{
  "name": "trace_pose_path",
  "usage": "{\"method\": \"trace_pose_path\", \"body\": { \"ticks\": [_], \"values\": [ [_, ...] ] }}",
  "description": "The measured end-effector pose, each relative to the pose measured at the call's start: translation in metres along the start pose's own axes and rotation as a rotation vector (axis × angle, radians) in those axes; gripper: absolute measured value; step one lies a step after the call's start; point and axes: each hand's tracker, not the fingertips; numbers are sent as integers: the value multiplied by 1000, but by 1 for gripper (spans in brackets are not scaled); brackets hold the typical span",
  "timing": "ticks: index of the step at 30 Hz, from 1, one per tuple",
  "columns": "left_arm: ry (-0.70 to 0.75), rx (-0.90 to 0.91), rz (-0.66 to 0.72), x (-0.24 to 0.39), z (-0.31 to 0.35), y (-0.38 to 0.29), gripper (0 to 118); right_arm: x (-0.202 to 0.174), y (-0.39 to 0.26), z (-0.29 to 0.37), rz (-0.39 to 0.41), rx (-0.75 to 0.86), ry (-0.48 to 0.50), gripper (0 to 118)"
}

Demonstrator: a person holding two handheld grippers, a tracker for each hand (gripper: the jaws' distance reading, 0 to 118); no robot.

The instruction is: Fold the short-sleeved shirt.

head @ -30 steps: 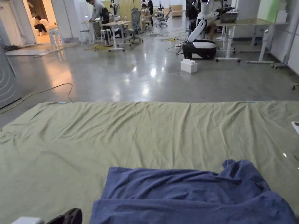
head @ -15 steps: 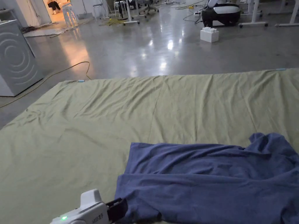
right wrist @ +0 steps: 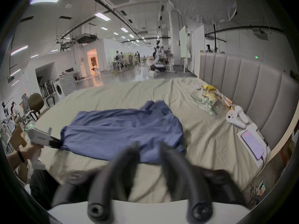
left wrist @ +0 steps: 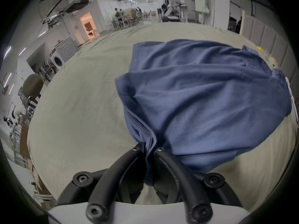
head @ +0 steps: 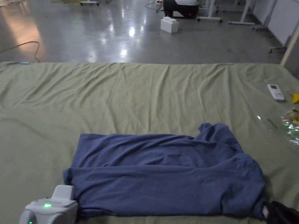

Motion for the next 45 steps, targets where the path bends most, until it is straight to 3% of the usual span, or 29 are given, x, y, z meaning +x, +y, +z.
{"method": "trace_pose_path", "body": {
  "ticks": [1, 2, 8, 9, 10, 12, 13, 16, 17, 20, 22, 26, 30, 35, 39, 40, 41, 43, 44, 45],
  "values": [
    [-7, -13, 14, -2, -2, 3, 11, 5, -2, -18, -1, -43, -18, 66],
    [-13, -23, 11, -3, -2, 5, 11, 11, -6, -35, 9, -72, -34, 81],
    [-13, 20, -3, -3, -1, -6, 10, 59, -27, -127, -156, -185, -121, 82],
    [-12, 27, -1, -4, -2, -7, 10, 63, -31, -139, -157, -212, -151, 79],
    [-7, 36, -3, -3, -3, -9, 10, 68, -37, -154, -171, -255, -169, 63],
    [-1, 45, -15, -1, -2, -10, 10, 69, -49, -170, -158, -296, -109, 25],
    [3, 46, -19, 0, 0, -9, 10, 62, -53, -171, -109, -261, -74, 19],
    [-1, 59, -4, -3, 1, -12, 10, 33, -54, -174, 90, -281, -106, 9],
    [-13, 64, 8, -8, 1, -11, 10, 32, -51, -177, 94, -292, -118, 8],
    [-178, -4, 167, -42, 7, 2, 8, 46, -36, -171, -32, -274, -106, 7],
    [-199, 44, 195, -59, 29, 11, 8, 40, -22, -151, 23, -177, -180, 7],
    [-285, 227, 314, -85, 99, 9, 8, 31, 5, -101, -17, -94, -146, 7],
    [-182, 202, 177, -85, 126, -7, 8, 26, 5, -63, 4, -78, -163, 7],
    [-226, 131, 166, -82, 138, -68, 8, 35, -32, -11, -77, -167, -155, 7],
    [-238, 30, 68, -68, 120, -103, 9, 34, -69, -4, -46, -268, -134, 7],
    [-213, 35, 66, -65, 114, -109, 18, 34, -75, -6, -27, -289, -150, 9],
    [-200, 30, 78, -64, 109, -113, 33, 35, -79, -8, -26, -294, -148, 20],
    [-167, 19, 135, -71, 102, -117, 76, 37, -85, -11, -19, -357, -152, 73],
    [-155, 38, 173, -76, 103, -119, 79, 40, -87, -13, -3, -358, -165, 78],
    [-154, 61, 202, -81, 108, -118, 79, 42, -87, -10, 11, -346, -170, 76]
  ]
}}
